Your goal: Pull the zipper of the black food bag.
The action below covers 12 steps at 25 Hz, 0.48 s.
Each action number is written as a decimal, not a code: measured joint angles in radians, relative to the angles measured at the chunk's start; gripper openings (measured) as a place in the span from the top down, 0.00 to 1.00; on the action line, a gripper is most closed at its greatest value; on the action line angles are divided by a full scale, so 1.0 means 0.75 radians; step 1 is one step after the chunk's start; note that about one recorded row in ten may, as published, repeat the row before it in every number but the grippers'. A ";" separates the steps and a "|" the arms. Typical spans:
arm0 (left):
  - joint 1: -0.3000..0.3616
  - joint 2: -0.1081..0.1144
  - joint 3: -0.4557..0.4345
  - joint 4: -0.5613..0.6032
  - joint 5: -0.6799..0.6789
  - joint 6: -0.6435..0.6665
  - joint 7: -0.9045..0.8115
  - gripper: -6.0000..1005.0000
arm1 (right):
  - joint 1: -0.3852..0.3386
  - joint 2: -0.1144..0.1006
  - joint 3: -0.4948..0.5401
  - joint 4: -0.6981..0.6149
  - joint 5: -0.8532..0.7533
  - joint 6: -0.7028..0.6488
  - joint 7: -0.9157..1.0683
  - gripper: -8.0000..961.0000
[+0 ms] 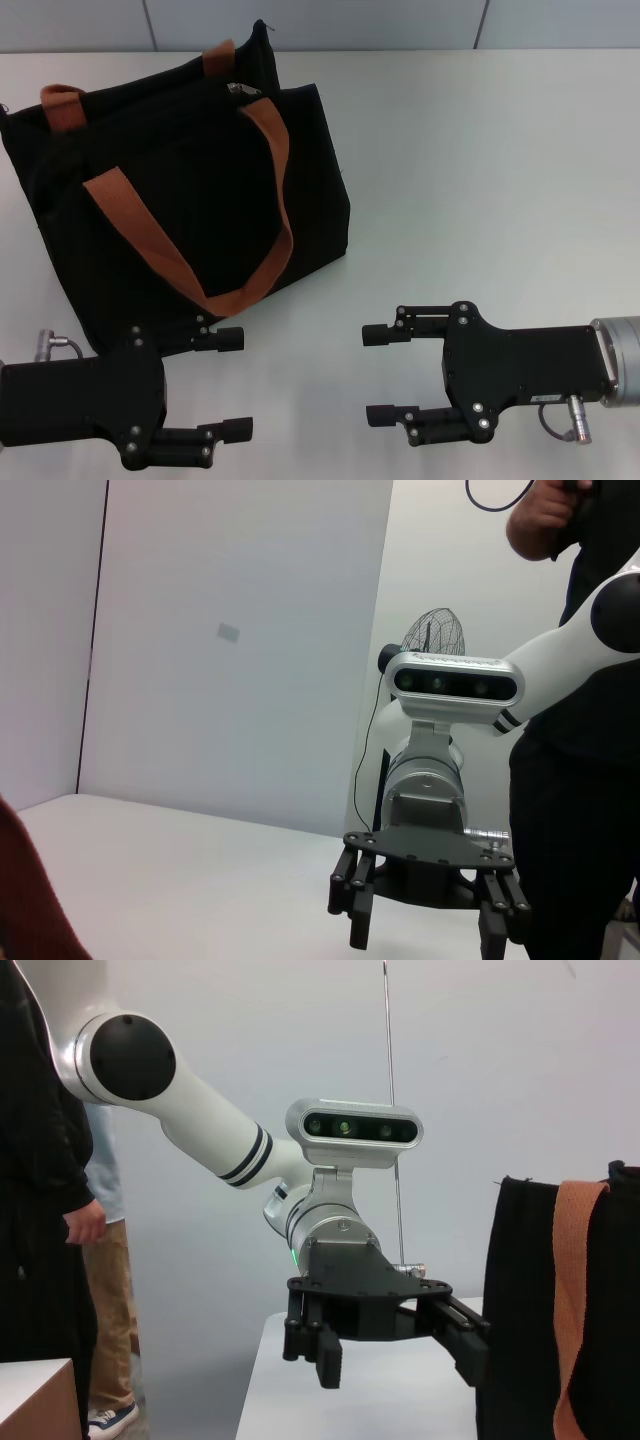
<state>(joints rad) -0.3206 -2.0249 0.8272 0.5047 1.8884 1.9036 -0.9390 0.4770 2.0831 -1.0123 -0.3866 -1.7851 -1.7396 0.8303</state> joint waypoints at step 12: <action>0.004 0.000 -0.001 0.000 0.000 0.004 0.000 0.19 | 0.000 0.000 0.000 0.000 0.005 -0.015 0.004 0.27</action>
<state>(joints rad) -0.3177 -2.0248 0.8266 0.5047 1.8883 1.9066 -0.9388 0.4771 2.0831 -1.0123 -0.3866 -1.7815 -1.7512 0.8329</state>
